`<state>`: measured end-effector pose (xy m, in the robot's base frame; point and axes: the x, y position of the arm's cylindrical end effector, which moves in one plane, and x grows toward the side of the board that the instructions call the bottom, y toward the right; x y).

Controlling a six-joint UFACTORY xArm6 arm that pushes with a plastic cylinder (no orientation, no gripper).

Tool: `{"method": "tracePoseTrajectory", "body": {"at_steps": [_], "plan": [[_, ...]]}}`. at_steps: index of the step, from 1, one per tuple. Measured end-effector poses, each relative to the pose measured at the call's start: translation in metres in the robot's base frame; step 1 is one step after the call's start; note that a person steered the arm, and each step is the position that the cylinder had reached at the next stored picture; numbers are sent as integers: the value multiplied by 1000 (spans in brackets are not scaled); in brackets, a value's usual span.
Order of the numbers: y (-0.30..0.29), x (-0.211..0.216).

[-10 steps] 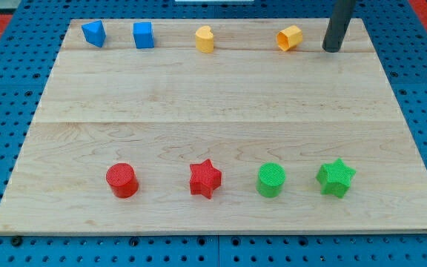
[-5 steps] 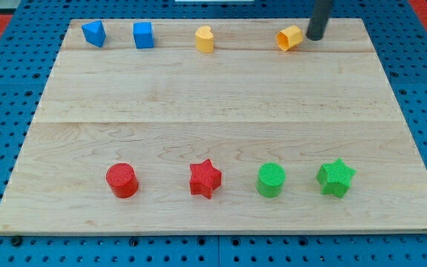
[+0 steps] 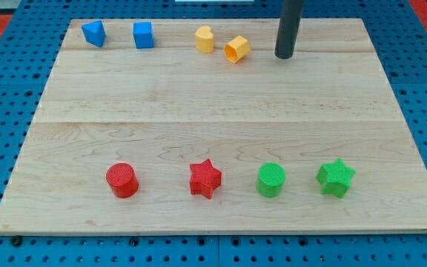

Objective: Move the yellow hexagon towards the yellow heart

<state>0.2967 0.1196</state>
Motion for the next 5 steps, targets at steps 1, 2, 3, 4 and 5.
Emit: {"method": "tracePoseTrajectory", "body": {"at_steps": [1,2,3,4,5], "plan": [[-35,1],[-56,5],[-82,14],[-118,24],[-162,-4]]}}
